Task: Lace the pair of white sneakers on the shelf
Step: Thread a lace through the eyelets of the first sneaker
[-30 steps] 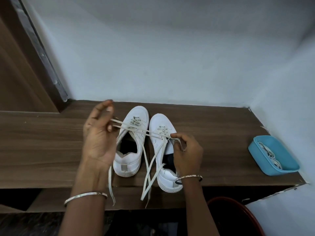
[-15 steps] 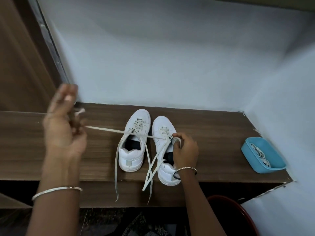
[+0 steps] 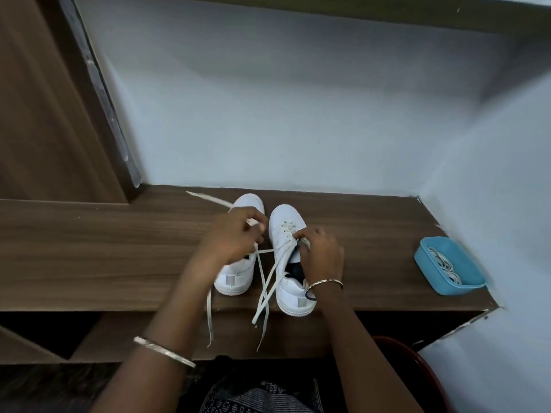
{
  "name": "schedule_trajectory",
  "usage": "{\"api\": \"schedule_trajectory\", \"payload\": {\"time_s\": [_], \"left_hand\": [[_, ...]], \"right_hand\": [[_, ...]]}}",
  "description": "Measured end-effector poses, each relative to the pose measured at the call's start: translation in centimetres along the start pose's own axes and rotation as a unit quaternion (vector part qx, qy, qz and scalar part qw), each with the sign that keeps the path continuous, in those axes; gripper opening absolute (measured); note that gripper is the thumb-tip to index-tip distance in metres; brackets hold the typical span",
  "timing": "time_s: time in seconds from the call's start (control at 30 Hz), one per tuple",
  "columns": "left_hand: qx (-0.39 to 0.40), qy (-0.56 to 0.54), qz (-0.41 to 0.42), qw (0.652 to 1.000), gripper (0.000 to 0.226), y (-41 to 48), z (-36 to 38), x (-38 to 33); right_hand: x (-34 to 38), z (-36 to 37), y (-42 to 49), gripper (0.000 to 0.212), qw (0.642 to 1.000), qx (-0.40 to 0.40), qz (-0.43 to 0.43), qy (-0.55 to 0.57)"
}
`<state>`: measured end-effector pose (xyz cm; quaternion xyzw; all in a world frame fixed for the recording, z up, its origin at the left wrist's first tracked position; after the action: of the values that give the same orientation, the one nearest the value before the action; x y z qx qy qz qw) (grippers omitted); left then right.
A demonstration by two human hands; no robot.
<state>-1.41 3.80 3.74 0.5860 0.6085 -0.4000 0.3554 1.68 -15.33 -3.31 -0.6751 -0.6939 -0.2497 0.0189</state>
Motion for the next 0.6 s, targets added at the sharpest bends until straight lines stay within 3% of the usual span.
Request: {"api": "schedule_trajectory", "payload": {"time_s": [0.1, 0.13, 0.23, 0.33, 0.47, 0.6], "left_hand": [[-0.07, 0.267, -0.009, 0.961, 0.019, 0.3, 2.7, 0.1], [-0.109, 0.297, -0.007, 0.949, 0.022, 0.3, 3.3, -0.1], [-0.151, 0.222, 0.033, 0.963, 0.021, 1.4, 5.4, 0.7], [-0.098, 0.124, 0.048, 0.986, 0.021, 2.4, 7.5, 1.7], [-0.068, 0.087, 0.035, 0.993, 0.028, 3.5, 8.9, 2.7], [-0.059, 0.076, 0.043, 0.994, 0.027, 4.3, 9.6, 3.5]], "right_hand": [[0.0, 0.0, 0.3, 0.016, 0.999, -0.003, -0.025, -0.044], [0.0, 0.1, 0.4, 0.014, 0.998, -0.011, -0.031, -0.049], [-0.1, 0.6, 0.5, 0.012, 0.999, -0.012, -0.025, -0.032], [-0.4, 1.0, 0.3, 0.01, 0.998, -0.023, 0.011, 0.065], [-0.8, 1.5, 0.2, 0.011, 0.982, -0.063, 0.074, 0.162], [-1.4, 1.5, 1.0, 0.013, 0.969, -0.085, 0.13, 0.19]]}}
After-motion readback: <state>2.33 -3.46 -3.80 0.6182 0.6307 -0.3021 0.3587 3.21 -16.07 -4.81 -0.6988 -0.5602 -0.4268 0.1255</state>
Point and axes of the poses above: each hand's wrist, its own y-axis towards the middle knuckle, its own z-axis out of the palm, x = y × z, the point moved 5 cm from there along y, towards the middle knuckle, and after that the axes turned 8 degrees about -y, right-handed, at the moved point
